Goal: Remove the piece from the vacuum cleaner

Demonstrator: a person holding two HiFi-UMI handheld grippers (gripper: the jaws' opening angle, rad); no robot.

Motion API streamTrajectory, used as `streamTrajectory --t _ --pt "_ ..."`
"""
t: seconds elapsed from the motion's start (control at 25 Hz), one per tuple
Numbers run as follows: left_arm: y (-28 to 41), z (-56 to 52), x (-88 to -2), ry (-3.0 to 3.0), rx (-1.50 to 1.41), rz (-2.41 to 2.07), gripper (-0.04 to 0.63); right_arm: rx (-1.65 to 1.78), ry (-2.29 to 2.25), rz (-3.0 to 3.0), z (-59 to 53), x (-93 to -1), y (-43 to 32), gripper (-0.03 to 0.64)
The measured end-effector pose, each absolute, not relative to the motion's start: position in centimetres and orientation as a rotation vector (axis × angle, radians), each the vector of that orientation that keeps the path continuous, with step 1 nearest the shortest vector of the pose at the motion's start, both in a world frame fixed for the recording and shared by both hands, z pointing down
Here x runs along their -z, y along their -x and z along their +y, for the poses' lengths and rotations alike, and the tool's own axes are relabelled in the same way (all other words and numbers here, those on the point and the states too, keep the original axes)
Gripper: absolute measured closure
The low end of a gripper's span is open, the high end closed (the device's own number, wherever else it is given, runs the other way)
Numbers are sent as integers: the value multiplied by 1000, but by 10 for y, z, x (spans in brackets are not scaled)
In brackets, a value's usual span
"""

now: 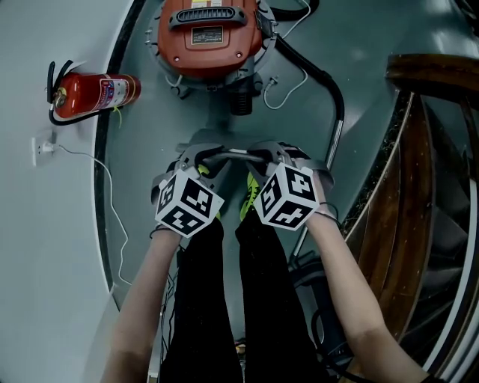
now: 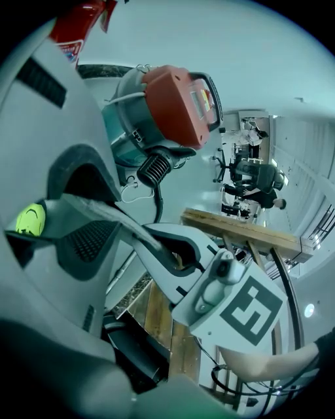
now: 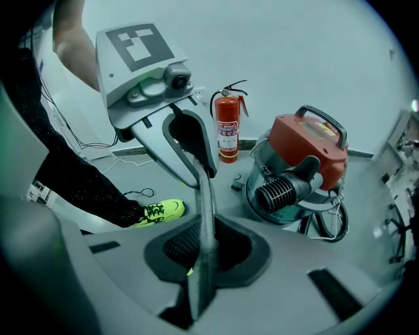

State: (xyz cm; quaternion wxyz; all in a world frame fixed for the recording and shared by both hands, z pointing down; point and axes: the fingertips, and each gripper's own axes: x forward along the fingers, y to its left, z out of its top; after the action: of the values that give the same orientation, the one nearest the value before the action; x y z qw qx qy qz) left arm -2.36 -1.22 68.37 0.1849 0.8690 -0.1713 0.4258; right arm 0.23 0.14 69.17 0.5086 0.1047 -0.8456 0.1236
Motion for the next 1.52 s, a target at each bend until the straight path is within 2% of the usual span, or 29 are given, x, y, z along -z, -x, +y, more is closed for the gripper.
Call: streamTrajectory --t 0.64,1.12,1.52 --pt "23 -24 -658 -2532 -1198 -572 499 -123 -312 -2033 -12 -667 -3 569" --pt "25 16 -731 -2449 -1228 -484 503 -223 -245 -2002 28 -738 -2 568" --pt "29 24 -756 -2410 -1229 -428 505 -318 -250 -2012 36 -762 3 568"
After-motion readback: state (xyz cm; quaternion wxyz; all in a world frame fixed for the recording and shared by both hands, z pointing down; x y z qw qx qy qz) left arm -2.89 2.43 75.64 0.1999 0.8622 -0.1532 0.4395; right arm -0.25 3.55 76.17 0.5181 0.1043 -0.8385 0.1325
